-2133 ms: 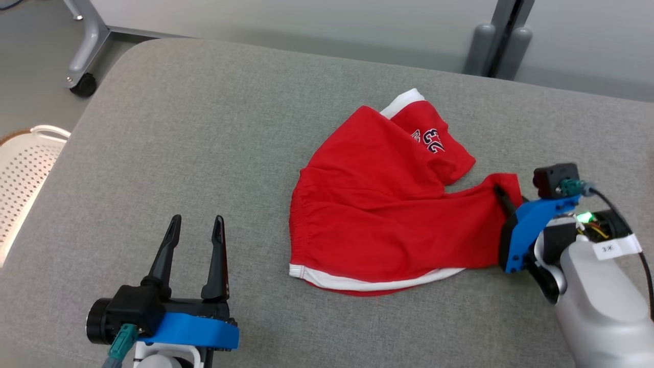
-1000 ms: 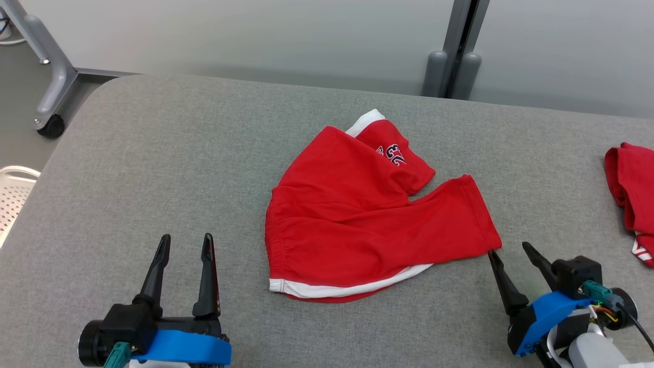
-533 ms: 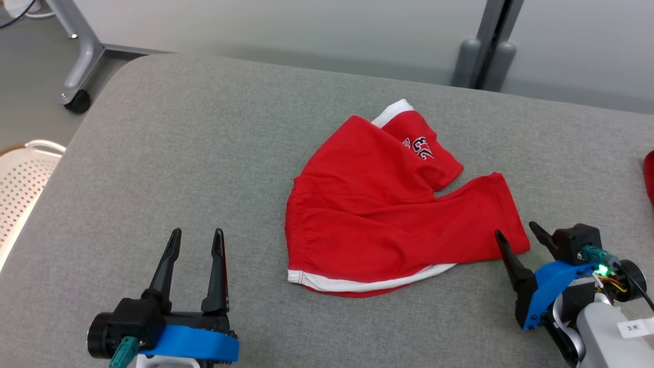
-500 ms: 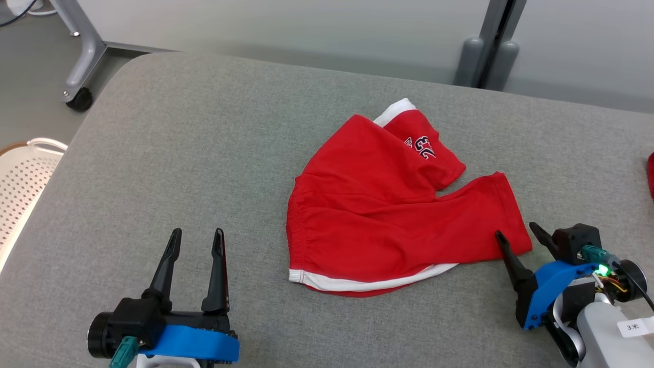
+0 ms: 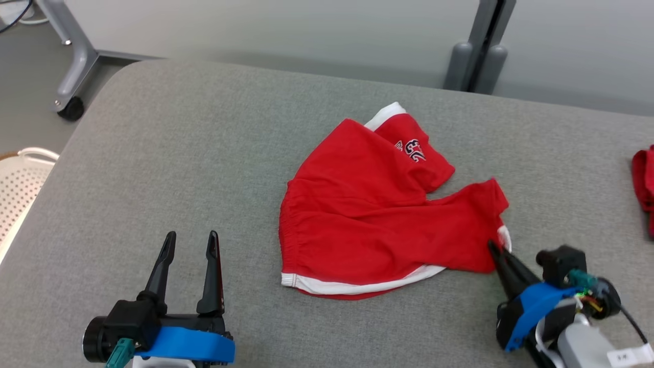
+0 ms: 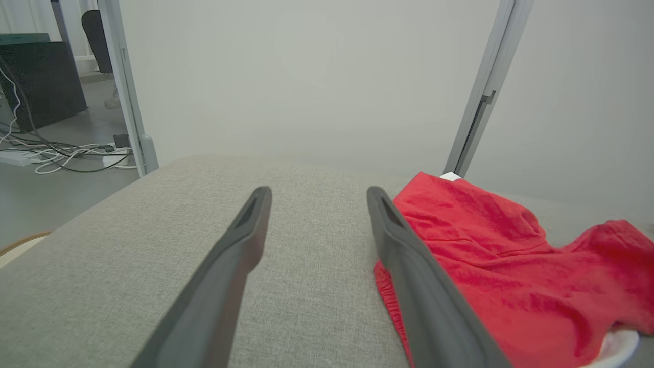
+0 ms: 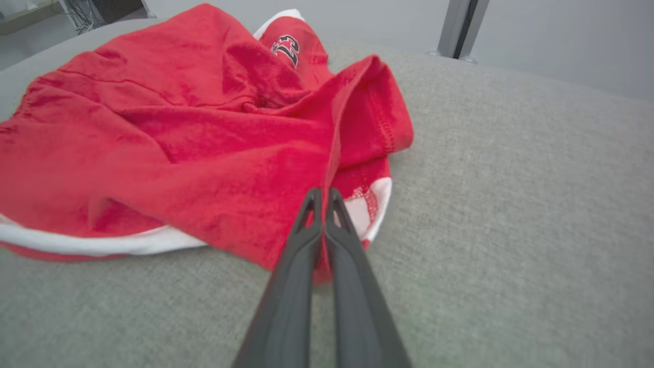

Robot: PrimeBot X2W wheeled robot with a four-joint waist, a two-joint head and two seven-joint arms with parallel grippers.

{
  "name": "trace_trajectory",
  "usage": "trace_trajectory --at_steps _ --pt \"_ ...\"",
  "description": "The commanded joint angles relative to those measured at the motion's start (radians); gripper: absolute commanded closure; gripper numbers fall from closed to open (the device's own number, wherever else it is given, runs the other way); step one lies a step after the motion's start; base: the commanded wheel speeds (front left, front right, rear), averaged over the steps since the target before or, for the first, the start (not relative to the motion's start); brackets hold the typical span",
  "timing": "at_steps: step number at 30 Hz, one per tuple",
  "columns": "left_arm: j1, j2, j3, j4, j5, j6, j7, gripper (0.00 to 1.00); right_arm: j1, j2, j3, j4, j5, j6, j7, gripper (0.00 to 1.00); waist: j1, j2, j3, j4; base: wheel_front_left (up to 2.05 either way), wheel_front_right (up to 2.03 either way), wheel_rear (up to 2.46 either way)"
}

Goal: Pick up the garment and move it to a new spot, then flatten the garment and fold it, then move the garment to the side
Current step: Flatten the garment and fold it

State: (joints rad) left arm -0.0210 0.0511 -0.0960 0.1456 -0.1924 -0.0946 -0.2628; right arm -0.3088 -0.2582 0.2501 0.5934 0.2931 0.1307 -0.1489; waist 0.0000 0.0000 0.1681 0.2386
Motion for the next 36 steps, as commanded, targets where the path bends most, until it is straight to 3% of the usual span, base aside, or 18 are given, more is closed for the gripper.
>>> trace_trajectory --at_steps 1,10,17,20,28,36 --pt "0.007 -0.001 0.006 0.002 0.004 -0.001 -0.002 0.00 0.025 0.000 0.004 -0.014 0.006 0.000 -0.006 1.00 0.0000 0.0000 -0.017 -0.016 0.00 0.00 0.00" --pt "0.038 -0.001 0.014 -0.002 0.013 -0.008 -0.002 0.00 0.329 0.008 -0.003 -0.361 0.041 0.000 0.076 1.00 0.0000 0.0000 -0.062 -0.076 0.00 0.00 0.00" --pt "0.038 -0.001 0.025 -0.007 0.018 -0.014 -0.002 0.00 0.609 0.079 -0.058 -0.704 0.060 0.000 0.230 1.00 0.0000 0.0000 -0.059 -0.106 0.00 0.00 0.00" --pt "0.032 -0.001 0.029 -0.007 0.018 -0.017 -0.002 0.00 0.677 0.106 -0.068 -0.797 0.042 0.000 0.276 1.00 0.0000 0.0000 -0.052 -0.114 0.00 0.00 0.00" --pt "0.017 -0.001 0.018 0.001 0.020 -0.020 -0.002 0.00 0.651 0.120 -0.097 -0.811 0.013 0.000 0.295 1.00 0.0000 0.0000 -0.053 -0.115 0.00 0.00 0.00" --pt "0.018 -0.001 0.028 0.002 0.032 -0.024 -0.002 0.00 0.497 0.088 -0.139 -0.679 -0.005 0.000 0.249 1.00 0.0000 0.0000 -0.058 -0.098 0.00 0.00 0.00"
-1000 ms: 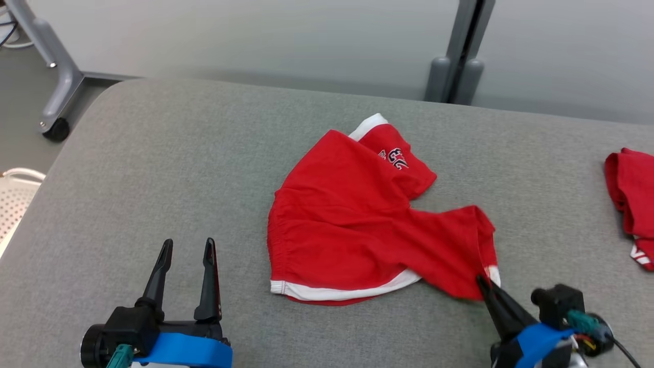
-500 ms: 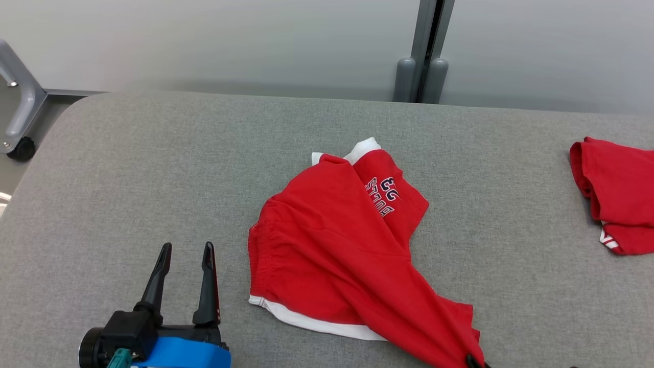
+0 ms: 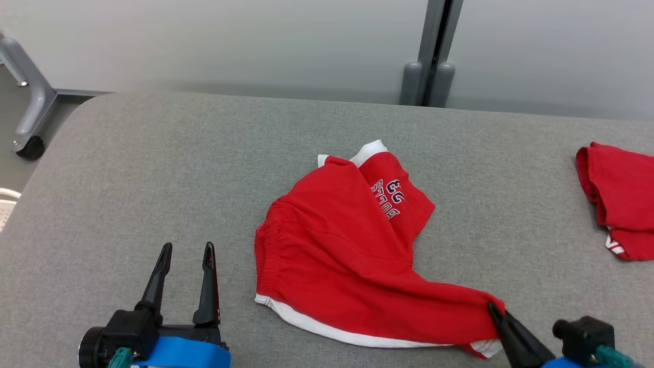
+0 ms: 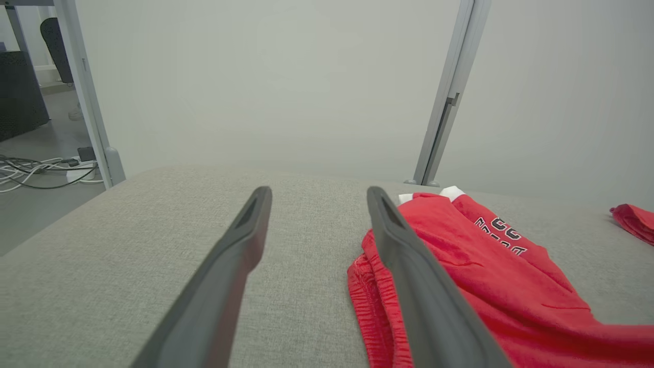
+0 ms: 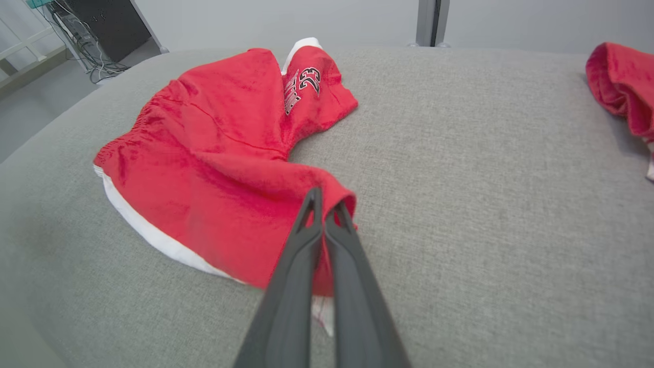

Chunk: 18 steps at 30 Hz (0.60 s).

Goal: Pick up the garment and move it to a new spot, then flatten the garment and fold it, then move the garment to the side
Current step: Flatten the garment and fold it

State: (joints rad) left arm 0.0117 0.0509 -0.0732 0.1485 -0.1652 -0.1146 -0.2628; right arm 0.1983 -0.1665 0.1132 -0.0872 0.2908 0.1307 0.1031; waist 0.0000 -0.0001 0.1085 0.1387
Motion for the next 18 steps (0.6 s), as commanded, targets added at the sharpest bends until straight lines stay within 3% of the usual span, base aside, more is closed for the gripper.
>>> trace_trajectory --at_steps 1,15,16,17,18 --pt "-0.019 -0.001 0.003 0.000 0.005 -0.005 -0.002 0.00 -0.035 -0.012 -0.004 0.032 -0.008 0.000 -0.008 1.00 0.0000 0.0001 0.003 0.005 0.00 0.00 0.00" --pt "-0.009 -0.001 -0.008 0.005 -0.007 -0.006 -0.002 0.00 -0.337 -0.038 -0.015 0.521 -0.023 0.000 -0.116 1.00 0.0000 0.0001 0.002 0.042 0.00 0.00 0.00" --pt "-0.006 -0.001 -0.006 0.006 -0.006 -0.006 -0.002 0.00 -0.347 -0.036 -0.010 0.542 -0.020 0.000 -0.124 0.84 0.0000 0.0001 0.000 0.041 0.00 0.00 0.00" --pt "-0.003 -0.001 -0.004 0.006 -0.005 -0.005 -0.002 0.00 -0.359 -0.034 -0.006 0.560 -0.018 0.000 -0.137 0.32 0.0000 0.0001 -0.001 0.039 0.00 0.00 0.00" --pt "-0.001 -0.001 -0.003 0.006 -0.003 -0.005 -0.002 0.00 -0.368 -0.032 -0.004 0.577 -0.012 0.000 -0.148 0.00 0.0000 0.0001 -0.003 0.037 0.00 0.00 0.00"
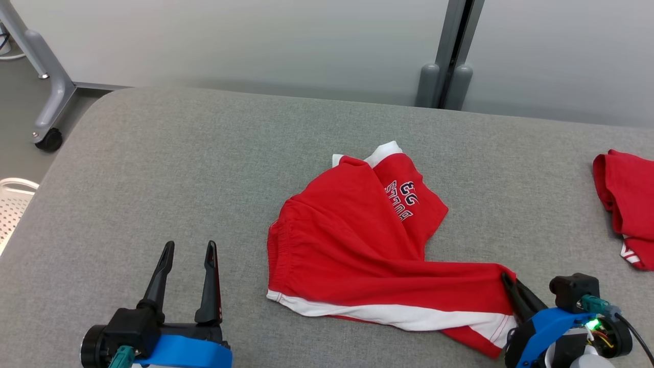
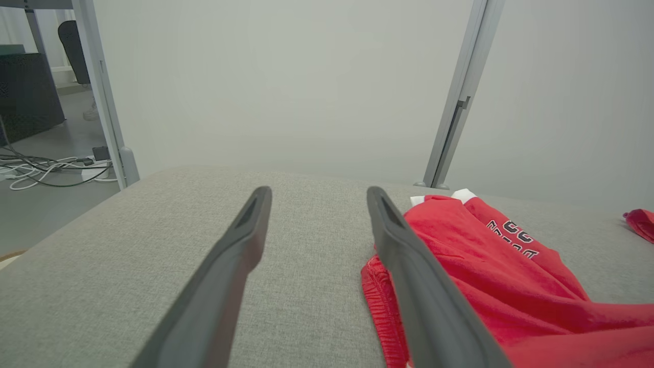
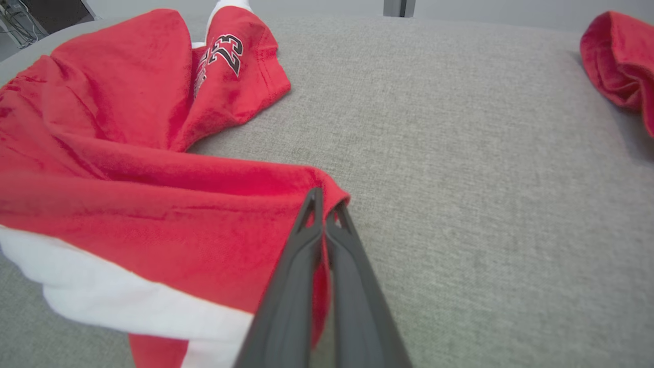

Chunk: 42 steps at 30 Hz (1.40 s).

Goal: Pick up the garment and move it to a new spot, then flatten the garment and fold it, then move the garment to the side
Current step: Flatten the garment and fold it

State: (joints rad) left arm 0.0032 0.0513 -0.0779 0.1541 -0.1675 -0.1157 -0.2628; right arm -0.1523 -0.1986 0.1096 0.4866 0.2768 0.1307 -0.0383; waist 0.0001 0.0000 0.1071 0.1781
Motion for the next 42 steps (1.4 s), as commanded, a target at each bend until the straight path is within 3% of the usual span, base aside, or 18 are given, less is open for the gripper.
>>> trace_trajectory --at_steps 1,10,16,27,42 --pt "0.010 -0.001 0.003 -0.001 0.001 -0.004 -0.002 0.00 -0.023 0.000 -0.003 0.018 0.008 0.000 -0.023 0.00 -0.0001 0.0000 -0.003 -0.005 0.00 0.00 0.00" --pt "0.035 -0.001 0.022 -0.008 0.014 -0.001 -0.002 0.00 0.043 -0.008 -0.047 -0.009 0.021 0.000 -0.173 0.00 -0.0001 0.0000 -0.031 -0.051 0.00 0.00 0.00" --pt "0.057 -0.001 0.046 -0.014 0.026 -0.003 -0.002 0.00 0.130 0.006 -0.111 -0.152 0.010 0.000 -0.215 0.00 -0.0001 0.0000 -0.054 -0.101 0.00 0.00 0.00" --pt "0.084 -0.001 0.065 -0.004 0.051 -0.008 -0.002 0.00 0.300 0.111 -0.153 -0.407 -0.054 0.000 -0.226 0.00 -0.0001 0.0000 -0.090 -0.138 0.00 0.00 0.00" --pt "0.118 0.004 0.091 0.024 0.110 0.002 -0.002 0.00 0.422 0.147 -0.088 -0.417 -0.057 0.000 -0.213 0.00 -0.0001 0.0000 -0.122 -0.128 0.00 0.00 0.00"
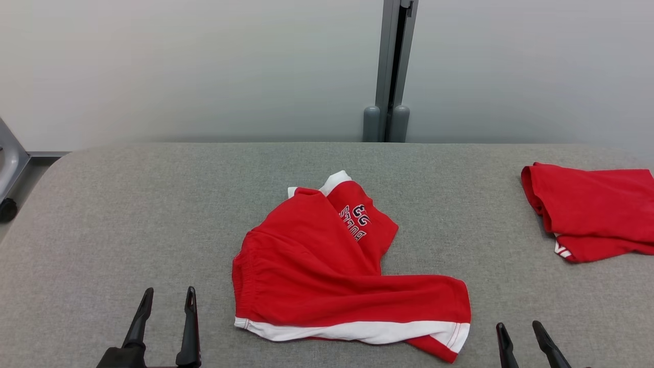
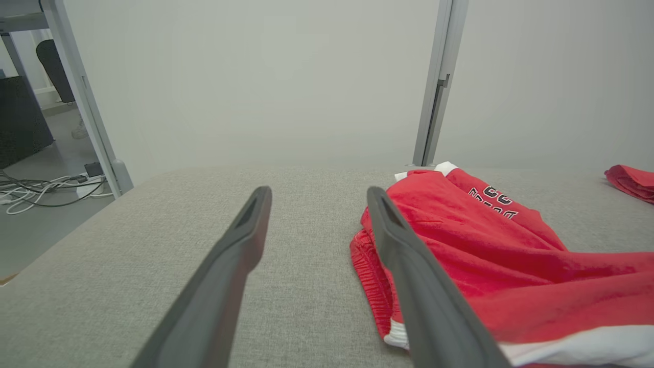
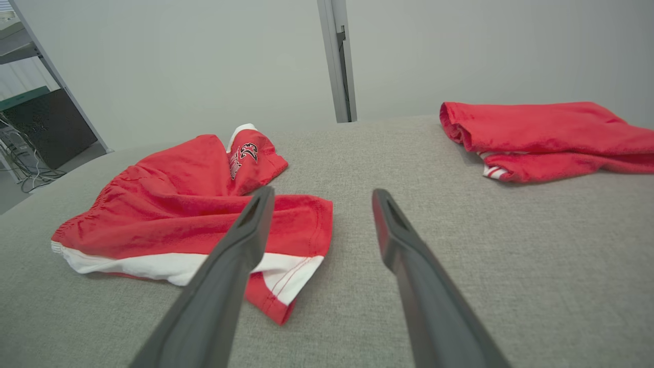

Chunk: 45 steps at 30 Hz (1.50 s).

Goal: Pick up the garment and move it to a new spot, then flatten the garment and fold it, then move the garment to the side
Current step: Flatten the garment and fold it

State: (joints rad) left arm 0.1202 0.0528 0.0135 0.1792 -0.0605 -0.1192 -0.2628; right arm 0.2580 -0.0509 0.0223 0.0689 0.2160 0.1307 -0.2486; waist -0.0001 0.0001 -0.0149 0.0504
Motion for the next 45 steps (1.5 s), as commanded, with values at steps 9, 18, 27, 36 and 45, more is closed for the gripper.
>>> trace_trajectory --at_steps 9,18,27,36,45 --pt "-0.009 0.002 0.006 0.004 0.004 0.003 -0.002 0.00 0.011 0.000 0.005 -0.001 -0.007 0.000 -0.001 0.00 0.0001 -0.0001 0.002 0.003 0.00 0.00 0.00" --pt "-0.024 0.008 -0.016 0.028 -0.012 -0.005 -0.002 0.00 -0.002 0.000 0.024 0.025 0.005 0.000 0.027 0.00 0.0001 -0.0001 0.009 -0.005 0.00 0.00 0.00" --pt "-0.082 0.055 -0.121 0.134 -0.051 -0.014 -0.002 0.00 -0.093 0.000 0.080 0.154 -0.016 0.000 0.049 0.00 0.0001 -0.0001 0.051 -0.032 0.00 0.00 0.00" --pt "-0.180 0.137 -0.320 0.312 -0.132 -0.012 -0.002 0.00 -0.211 0.000 0.154 0.325 -0.001 0.000 0.046 0.00 0.0001 -0.0001 0.104 -0.042 0.00 0.00 0.00" --pt "-0.269 0.193 -0.439 0.427 -0.212 -0.012 -0.002 0.00 -0.301 -0.001 0.215 0.433 0.039 0.000 0.017 0.00 0.0001 -0.0001 0.131 -0.042 0.00 0.00 0.00"
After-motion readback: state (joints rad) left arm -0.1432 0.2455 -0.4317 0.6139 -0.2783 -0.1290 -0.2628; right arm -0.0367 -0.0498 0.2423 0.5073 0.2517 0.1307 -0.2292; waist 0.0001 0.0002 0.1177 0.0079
